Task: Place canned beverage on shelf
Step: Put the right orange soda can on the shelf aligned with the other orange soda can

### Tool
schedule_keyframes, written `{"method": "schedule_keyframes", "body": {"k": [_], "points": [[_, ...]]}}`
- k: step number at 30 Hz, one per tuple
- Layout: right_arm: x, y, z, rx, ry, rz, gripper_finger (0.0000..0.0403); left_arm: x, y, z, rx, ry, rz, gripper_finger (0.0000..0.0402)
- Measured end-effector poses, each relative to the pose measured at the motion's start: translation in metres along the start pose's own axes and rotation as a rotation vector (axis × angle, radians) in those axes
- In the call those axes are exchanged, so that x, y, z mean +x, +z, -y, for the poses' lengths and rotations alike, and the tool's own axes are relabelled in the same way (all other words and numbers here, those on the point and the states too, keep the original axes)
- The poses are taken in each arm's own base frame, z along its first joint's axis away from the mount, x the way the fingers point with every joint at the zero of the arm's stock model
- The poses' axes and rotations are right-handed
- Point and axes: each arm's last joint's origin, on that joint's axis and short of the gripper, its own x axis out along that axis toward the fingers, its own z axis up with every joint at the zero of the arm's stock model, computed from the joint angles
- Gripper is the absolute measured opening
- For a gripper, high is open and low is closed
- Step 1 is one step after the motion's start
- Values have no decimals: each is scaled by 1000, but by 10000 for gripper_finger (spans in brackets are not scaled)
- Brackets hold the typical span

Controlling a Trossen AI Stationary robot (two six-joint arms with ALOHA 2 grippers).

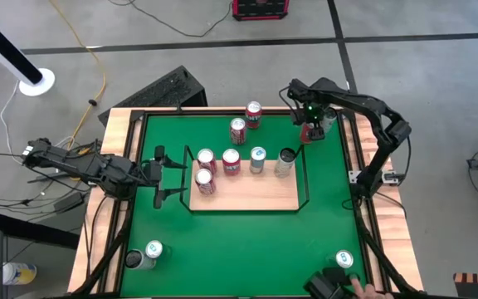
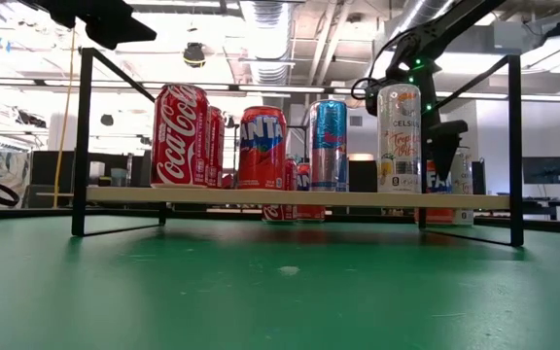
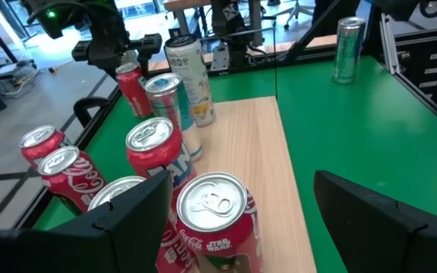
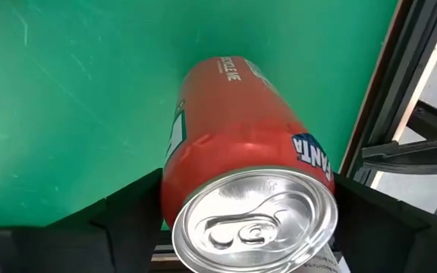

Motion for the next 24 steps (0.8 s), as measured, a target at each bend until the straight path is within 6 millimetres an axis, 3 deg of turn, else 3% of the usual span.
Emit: {"method": "schedule_keyframes", "body": {"k": [6,12,17,24], "points": [[-5,1,-4,-26,-10,4,329,0,0,0,-19,-1,-3,306],[-35,-7,-20,-53,-128,12,329,0,0,0,-19,-2,-3,306],[-82,-17,-37,-4,-289,65,329,0,0,0,-14,-2,-2,306],[-161,-20,-77,-5,-515,327,329,0,1,0,-5,0,8,306]]}}
